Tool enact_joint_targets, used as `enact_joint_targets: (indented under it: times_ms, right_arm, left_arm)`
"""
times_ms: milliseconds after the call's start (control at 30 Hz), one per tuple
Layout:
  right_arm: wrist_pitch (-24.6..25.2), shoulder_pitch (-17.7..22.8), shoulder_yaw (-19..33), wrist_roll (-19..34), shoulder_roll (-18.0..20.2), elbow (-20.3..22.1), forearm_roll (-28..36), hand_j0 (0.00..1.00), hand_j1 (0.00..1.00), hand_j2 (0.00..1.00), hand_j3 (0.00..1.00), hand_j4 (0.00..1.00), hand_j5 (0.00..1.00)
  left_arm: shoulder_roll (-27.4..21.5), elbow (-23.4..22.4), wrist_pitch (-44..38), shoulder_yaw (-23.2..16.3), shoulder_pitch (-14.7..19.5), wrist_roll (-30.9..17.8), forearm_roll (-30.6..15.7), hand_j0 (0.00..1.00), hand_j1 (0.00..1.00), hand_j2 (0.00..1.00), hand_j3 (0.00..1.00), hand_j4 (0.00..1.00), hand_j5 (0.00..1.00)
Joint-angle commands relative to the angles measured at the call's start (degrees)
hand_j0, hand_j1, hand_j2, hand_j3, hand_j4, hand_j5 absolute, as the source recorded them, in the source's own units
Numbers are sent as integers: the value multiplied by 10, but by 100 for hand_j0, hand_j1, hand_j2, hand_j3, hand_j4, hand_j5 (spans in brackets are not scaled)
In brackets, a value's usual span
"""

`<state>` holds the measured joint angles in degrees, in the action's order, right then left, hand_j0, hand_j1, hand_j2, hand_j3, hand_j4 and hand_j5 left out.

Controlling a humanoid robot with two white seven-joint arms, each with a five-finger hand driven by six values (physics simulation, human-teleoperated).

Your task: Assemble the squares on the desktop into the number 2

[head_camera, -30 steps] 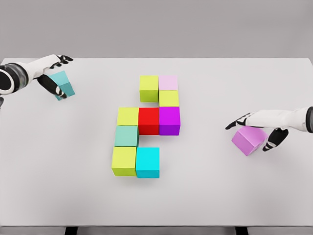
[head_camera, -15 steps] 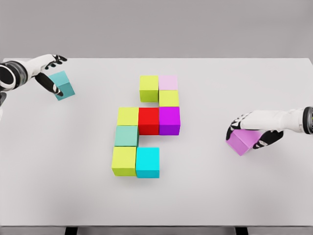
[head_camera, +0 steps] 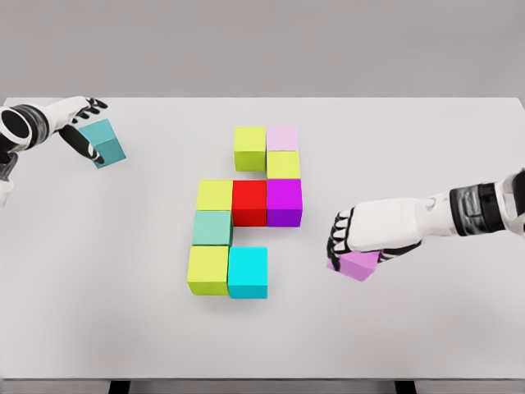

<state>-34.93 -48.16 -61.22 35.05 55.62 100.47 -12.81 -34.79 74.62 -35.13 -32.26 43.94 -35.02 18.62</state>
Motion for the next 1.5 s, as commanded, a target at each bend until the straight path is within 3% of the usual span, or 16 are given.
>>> enact_joint_targets:
  times_ms: [0,233,333,633,767,833,900,933,1000,1067,1300,1467]
  right_arm:
    - [-1,0,-11,0,-31,1,-10,56,56,56,56,56,56]
    - [-1,-11,-29,0,-66,1,-25,57,57,57,57,57,57]
    - [-1,-18,-29,0,-68,1,-25,57,57,57,57,57,57]
    - [-1,-18,-36,0,-68,1,-24,59,59,59,59,59,59]
    - [-1,-24,-36,0,-80,1,-24,63,63,63,63,63,63]
    - [-1,-25,-36,0,-88,2,-23,66,66,66,66,66,66]
    - [-1,-25,-36,0,-89,2,-23,84,84,84,84,84,84]
    - [-1,-25,-36,0,-88,2,-23,98,98,98,98,98,98]
    - [-1,-26,-35,0,-86,2,-19,100,100,100,100,100,100]
    - [-1,-31,-29,0,-79,2,-12,100,100,100,100,100,100]
    - [-1,-35,54,0,14,1,51,100,100,100,100,100,100]
    - [-1,-31,16,0,87,1,76,100,100,100,100,100,100]
  left_arm:
    - [8,-14,1,0,0,0,3,99,99,99,99,99,99]
    - [17,-43,1,0,7,0,5,99,99,99,99,99,99]
    - [32,-67,1,0,17,0,27,99,99,99,99,99,99]
    - [40,-72,1,0,17,0,27,99,99,99,99,99,99]
    - [46,-100,1,0,21,0,28,99,99,99,99,99,99]
    - [47,-101,1,0,25,0,28,100,100,100,100,100,100]
    - [47,-102,1,1,26,0,28,100,100,100,100,100,100]
    - [49,-103,1,0,26,0,28,99,99,99,99,99,99]
    - [53,-115,1,0,29,0,29,99,99,99,99,99,99]
    - [56,-117,1,1,30,0,32,97,97,97,97,97,97]
    - [61,-118,1,1,30,0,33,91,91,91,91,91,91]
    - [73,-150,1,1,35,0,34,88,88,88,88,88,88]
